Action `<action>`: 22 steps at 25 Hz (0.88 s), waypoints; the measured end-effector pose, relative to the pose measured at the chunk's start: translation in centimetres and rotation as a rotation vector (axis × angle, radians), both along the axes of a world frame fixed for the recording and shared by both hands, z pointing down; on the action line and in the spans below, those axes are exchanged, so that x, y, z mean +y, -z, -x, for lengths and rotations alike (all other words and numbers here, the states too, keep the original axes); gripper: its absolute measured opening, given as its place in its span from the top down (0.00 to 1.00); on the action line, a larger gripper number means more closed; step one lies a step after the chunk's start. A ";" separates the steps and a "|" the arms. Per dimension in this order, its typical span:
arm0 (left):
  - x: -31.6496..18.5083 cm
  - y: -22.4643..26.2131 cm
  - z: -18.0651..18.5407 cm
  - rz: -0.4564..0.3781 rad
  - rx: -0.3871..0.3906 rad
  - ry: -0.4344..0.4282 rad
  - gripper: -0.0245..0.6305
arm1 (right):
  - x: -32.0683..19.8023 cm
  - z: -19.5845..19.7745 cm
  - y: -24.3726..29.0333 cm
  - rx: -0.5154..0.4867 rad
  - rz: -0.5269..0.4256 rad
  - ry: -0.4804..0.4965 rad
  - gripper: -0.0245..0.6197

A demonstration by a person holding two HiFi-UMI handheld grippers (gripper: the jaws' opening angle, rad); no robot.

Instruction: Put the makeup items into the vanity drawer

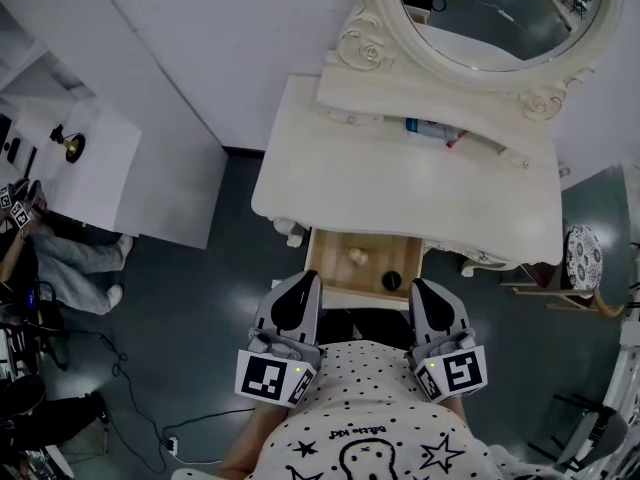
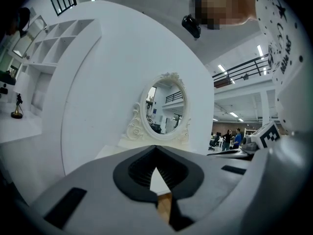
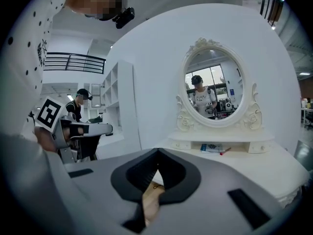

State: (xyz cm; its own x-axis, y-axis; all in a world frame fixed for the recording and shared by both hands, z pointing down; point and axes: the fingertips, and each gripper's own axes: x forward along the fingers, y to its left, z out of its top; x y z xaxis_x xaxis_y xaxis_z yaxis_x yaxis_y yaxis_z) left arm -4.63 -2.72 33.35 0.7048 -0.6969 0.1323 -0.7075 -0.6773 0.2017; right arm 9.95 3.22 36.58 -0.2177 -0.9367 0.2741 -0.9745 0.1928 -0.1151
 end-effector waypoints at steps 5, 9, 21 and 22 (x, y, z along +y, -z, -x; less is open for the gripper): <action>0.2 0.0 0.5 -0.003 0.002 0.008 0.97 | 0.1 0.3 -0.1 -0.002 -0.002 0.003 0.95; 0.5 0.0 0.8 -0.003 0.002 0.009 0.97 | 0.2 0.6 -0.1 0.001 -0.001 0.010 0.95; 0.8 0.0 1.5 -0.004 0.001 0.012 0.97 | 0.2 1.5 -0.1 0.012 0.002 0.027 0.95; 0.8 0.0 1.4 -0.004 0.002 0.012 0.97 | 0.2 1.4 -0.1 0.012 0.001 0.026 0.95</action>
